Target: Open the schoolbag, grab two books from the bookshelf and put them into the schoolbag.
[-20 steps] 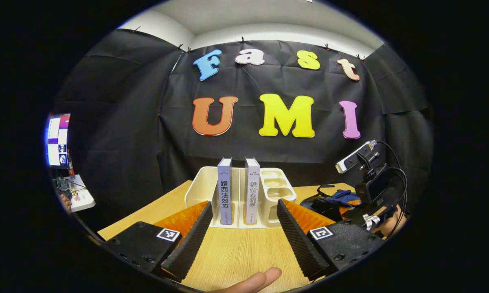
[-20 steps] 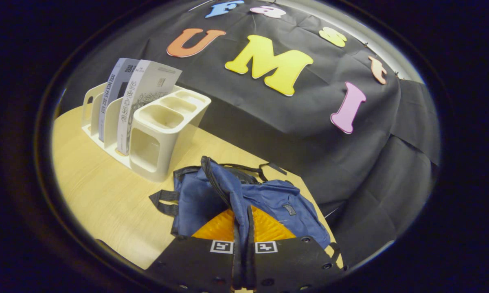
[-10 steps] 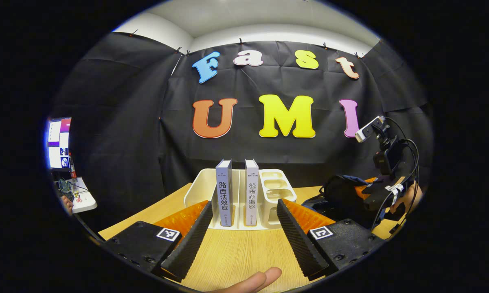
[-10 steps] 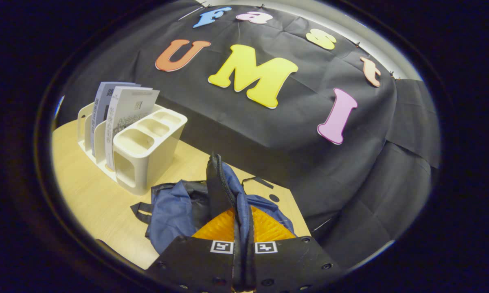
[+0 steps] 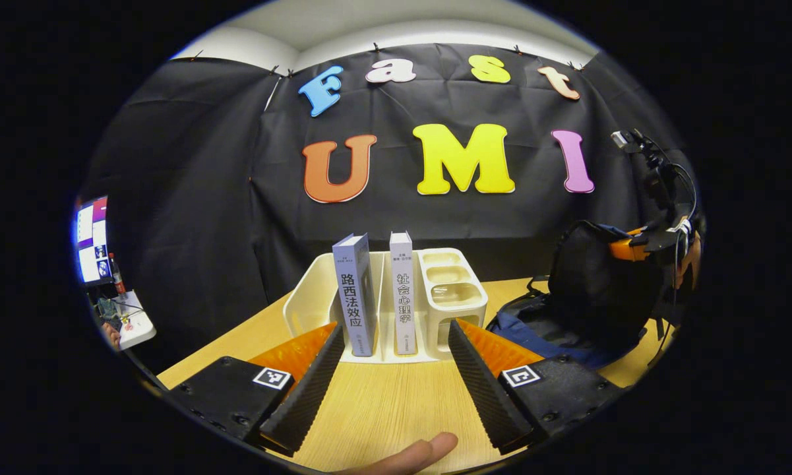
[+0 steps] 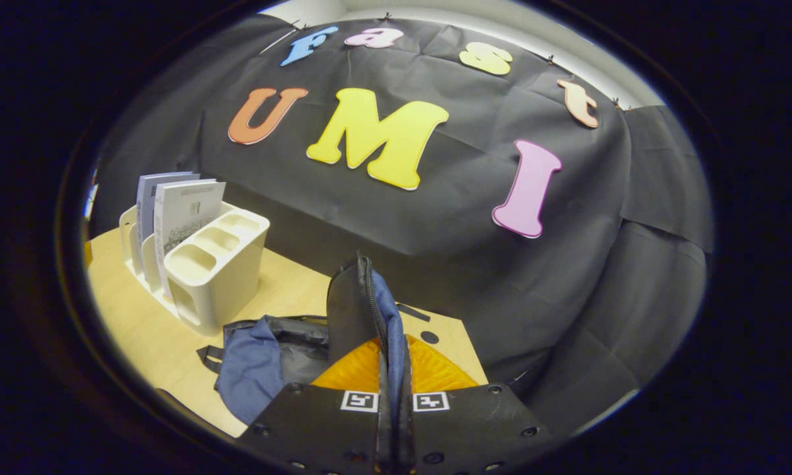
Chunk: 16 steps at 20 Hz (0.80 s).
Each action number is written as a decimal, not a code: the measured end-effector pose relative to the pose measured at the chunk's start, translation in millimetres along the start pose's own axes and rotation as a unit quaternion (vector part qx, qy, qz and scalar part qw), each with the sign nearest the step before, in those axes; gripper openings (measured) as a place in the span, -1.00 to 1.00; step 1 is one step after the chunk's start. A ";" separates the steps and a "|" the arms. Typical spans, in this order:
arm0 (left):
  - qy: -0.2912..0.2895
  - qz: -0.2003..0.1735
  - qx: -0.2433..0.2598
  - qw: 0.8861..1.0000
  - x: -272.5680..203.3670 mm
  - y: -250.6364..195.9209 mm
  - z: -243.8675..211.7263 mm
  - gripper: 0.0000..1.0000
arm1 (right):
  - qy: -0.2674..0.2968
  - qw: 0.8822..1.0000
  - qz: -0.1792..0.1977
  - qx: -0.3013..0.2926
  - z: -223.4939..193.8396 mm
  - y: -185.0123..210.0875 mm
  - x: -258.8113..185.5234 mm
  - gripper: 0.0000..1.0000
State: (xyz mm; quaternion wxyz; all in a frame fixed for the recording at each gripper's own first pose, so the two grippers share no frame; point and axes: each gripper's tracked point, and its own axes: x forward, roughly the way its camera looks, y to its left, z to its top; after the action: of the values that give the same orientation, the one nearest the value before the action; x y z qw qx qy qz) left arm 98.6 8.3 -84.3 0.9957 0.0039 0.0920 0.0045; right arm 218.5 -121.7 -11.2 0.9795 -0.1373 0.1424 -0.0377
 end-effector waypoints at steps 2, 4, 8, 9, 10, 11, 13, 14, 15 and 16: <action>-0.007 0.012 0.012 1.000 9.6 8.8 9.1 1.00 | -0.004 1.000 0.004 0.000 2.2 -7.6 1.6 -0.91; -0.003 0.010 0.015 1.000 20.1 8.0 14.6 0.99 | -0.006 1.000 0.019 0.012 5.2 -12.3 0.6 -0.92; -0.004 -0.009 0.019 1.000 38.9 -1.6 36.0 0.99 | -0.009 0.999 0.025 0.045 9.4 -34.5 2.7 -0.91; -0.006 -0.014 0.021 1.000 45.0 -3.1 42.5 0.99 | -0.008 0.998 0.025 0.049 8.2 -40.3 4.5 -0.91; -0.006 -0.017 0.020 1.000 51.4 -2.4 48.0 0.99 | -0.010 0.998 0.026 0.054 8.5 -45.1 5.7 -0.92; -0.005 -0.016 0.017 1.000 56.3 -0.9 52.6 0.98 | -0.011 0.998 0.025 0.057 8.6 -49.3 7.8 -0.91; 0.004 -0.017 0.010 1.000 70.8 0.2 59.2 0.98 | -0.012 0.998 0.029 0.062 5.0 -52.7 10.1 -0.92; 0.003 -0.015 0.010 1.000 76.7 1.4 66.1 0.98 | -0.013 0.997 0.034 0.062 5.6 -52.4 11.1 -0.91; 0.004 -0.012 0.012 1.000 85.0 3.9 71.5 0.99 | -0.014 0.998 0.034 0.060 4.9 -54.4 11.7 -0.91; 0.010 -0.006 0.014 1.000 93.1 8.0 74.7 0.98 | -0.016 0.998 0.032 0.057 5.0 -57.5 13.0 -0.91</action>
State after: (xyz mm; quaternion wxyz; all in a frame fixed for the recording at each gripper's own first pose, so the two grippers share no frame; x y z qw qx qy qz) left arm 203.8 16.7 -27.9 0.9946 0.0172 0.1019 -0.0031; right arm 230.4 -177.1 6.1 0.9886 -0.0768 0.1290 -0.0121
